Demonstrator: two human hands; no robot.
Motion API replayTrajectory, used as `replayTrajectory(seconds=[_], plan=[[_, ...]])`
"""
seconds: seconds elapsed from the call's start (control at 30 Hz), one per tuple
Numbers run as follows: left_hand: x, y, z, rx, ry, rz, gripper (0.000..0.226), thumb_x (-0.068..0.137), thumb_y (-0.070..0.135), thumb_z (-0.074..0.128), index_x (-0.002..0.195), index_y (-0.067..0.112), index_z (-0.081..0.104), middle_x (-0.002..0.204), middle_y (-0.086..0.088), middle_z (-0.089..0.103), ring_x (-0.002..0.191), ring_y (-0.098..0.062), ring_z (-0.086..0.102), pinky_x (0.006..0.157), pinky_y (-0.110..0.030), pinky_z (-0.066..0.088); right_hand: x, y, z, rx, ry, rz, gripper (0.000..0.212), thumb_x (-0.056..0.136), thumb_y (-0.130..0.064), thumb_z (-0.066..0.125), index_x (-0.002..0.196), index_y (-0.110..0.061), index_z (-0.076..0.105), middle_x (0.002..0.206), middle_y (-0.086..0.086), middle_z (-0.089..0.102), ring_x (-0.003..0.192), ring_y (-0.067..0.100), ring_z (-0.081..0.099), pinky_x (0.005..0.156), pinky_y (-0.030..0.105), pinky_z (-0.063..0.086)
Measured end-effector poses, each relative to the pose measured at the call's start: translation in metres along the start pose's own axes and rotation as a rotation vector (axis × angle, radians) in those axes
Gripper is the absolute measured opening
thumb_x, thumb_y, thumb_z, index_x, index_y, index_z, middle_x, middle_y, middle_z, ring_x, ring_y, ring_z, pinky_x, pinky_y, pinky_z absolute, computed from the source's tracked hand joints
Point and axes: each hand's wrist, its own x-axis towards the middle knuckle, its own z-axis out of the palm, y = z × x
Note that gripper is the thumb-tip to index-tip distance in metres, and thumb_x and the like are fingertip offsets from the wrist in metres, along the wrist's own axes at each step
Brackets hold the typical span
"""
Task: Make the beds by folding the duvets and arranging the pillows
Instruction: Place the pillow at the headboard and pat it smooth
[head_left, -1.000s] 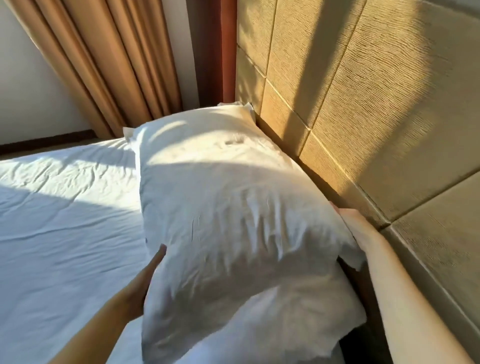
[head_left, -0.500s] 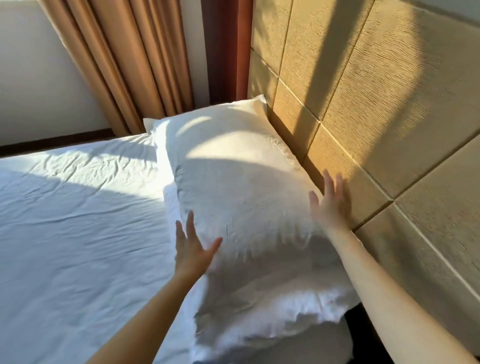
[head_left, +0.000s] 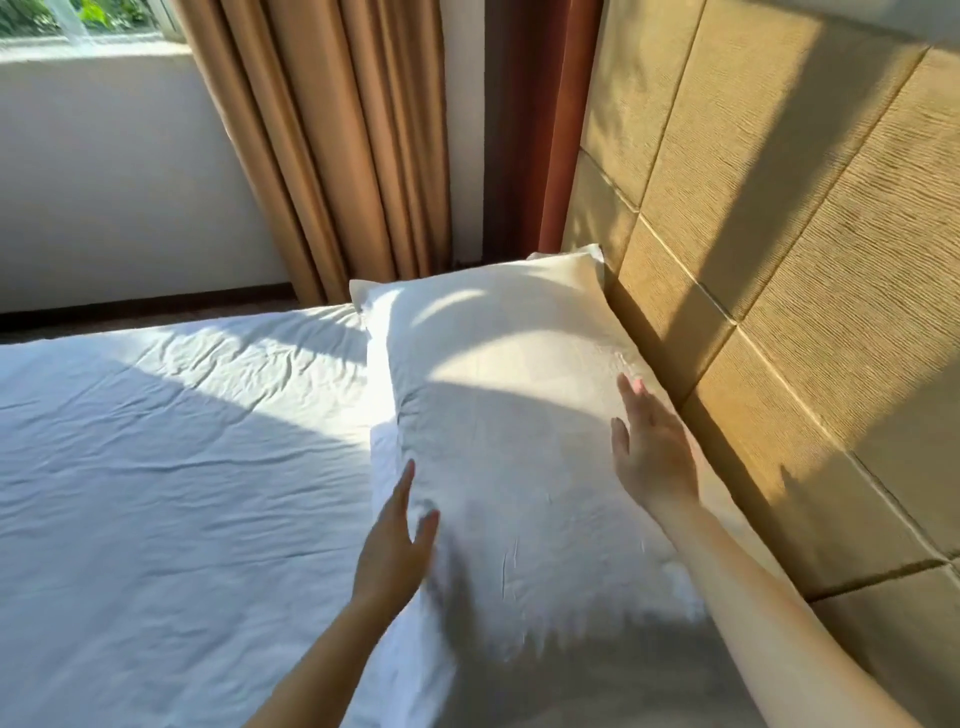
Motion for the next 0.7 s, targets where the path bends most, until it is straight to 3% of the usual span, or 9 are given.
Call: replayTrajectory(seconds=[0.07, 0.13, 0.23, 0.37, 0.47, 0.6, 0.7], plan=[[0.016, 0.020, 0.022, 0.093, -0.160, 0.094, 0.086, 0.085, 0.059, 0.046, 0.151, 0.027, 0.002, 0.158, -0.006, 0.007, 0.146, -0.021, 0.012, 0.116, -0.035, 0.018, 0.016, 0.001, 0.034, -0.111, -0.203, -0.040, 0.059, 0.095, -0.050, 0.004, 0.151, -0.031, 0.000, 0.160, 0.001, 0.003, 0.147, 0.022, 0.005, 0.118, 0.046, 0.009], [0.043, 0.024, 0.038, 0.295, -0.264, 0.030, 0.084, 0.087, 0.066, 0.034, 0.149, 0.031, -0.011, 0.158, -0.010, -0.013, 0.147, -0.024, -0.008, 0.118, -0.040, 0.006, 0.044, 0.004, 0.050, -0.064, -0.210, 0.026, 0.057, 0.096, -0.050, 0.005, 0.150, -0.034, 0.003, 0.160, 0.000, 0.002, 0.147, 0.022, 0.001, 0.118, 0.047, 0.006], [0.114, 0.036, 0.036, 0.265, -0.127, -0.047, 0.068, 0.095, 0.054, 0.033, 0.148, 0.038, -0.006, 0.158, -0.009, -0.015, 0.146, -0.024, -0.012, 0.118, -0.046, 0.005, 0.112, -0.001, 0.044, -0.019, -0.120, -0.013, 0.053, 0.099, -0.046, 0.016, 0.150, -0.035, 0.008, 0.160, 0.003, 0.005, 0.147, 0.023, 0.002, 0.118, 0.043, 0.004], [0.230, 0.067, 0.024, 0.282, -0.002, -0.016, 0.056, 0.097, 0.054, 0.027, 0.147, 0.046, 0.004, 0.159, -0.002, -0.011, 0.147, -0.024, -0.008, 0.117, -0.050, 0.006, 0.214, -0.023, 0.047, -0.054, -0.217, -0.243, 0.051, 0.099, -0.049, 0.018, 0.147, -0.044, 0.004, 0.159, -0.003, -0.006, 0.147, 0.022, -0.007, 0.118, 0.045, -0.005], [0.318, 0.078, 0.016, 0.286, 0.057, -0.012, 0.051, 0.097, 0.055, 0.025, 0.146, 0.049, 0.012, 0.160, 0.003, -0.004, 0.147, -0.027, -0.003, 0.115, -0.055, 0.004, 0.304, -0.034, 0.061, -0.054, -0.201, -0.320, 0.049, 0.099, -0.050, 0.017, 0.146, -0.048, 0.007, 0.159, -0.005, -0.007, 0.146, 0.026, -0.008, 0.118, 0.048, -0.005], [0.419, 0.064, -0.002, 0.291, 0.039, 0.015, 0.054, 0.094, 0.060, 0.023, 0.143, 0.041, 0.031, 0.156, 0.001, 0.022, 0.145, -0.027, 0.016, 0.118, -0.045, 0.009, 0.410, -0.038, 0.077, 0.017, -0.213, -0.255, 0.048, 0.099, -0.051, 0.020, 0.143, -0.039, 0.032, 0.154, -0.006, 0.026, 0.143, 0.022, 0.020, 0.118, 0.044, 0.011], [0.459, 0.048, -0.005, 0.174, 0.044, 0.007, 0.044, 0.098, 0.046, 0.038, 0.132, 0.023, 0.053, 0.130, 0.003, 0.051, 0.134, -0.023, 0.038, 0.108, -0.026, 0.023, 0.453, -0.021, 0.099, 0.202, -0.201, -0.078, 0.047, 0.094, -0.057, 0.029, 0.128, -0.036, 0.054, 0.140, -0.007, 0.048, 0.132, 0.019, 0.039, 0.114, 0.040, 0.024]])
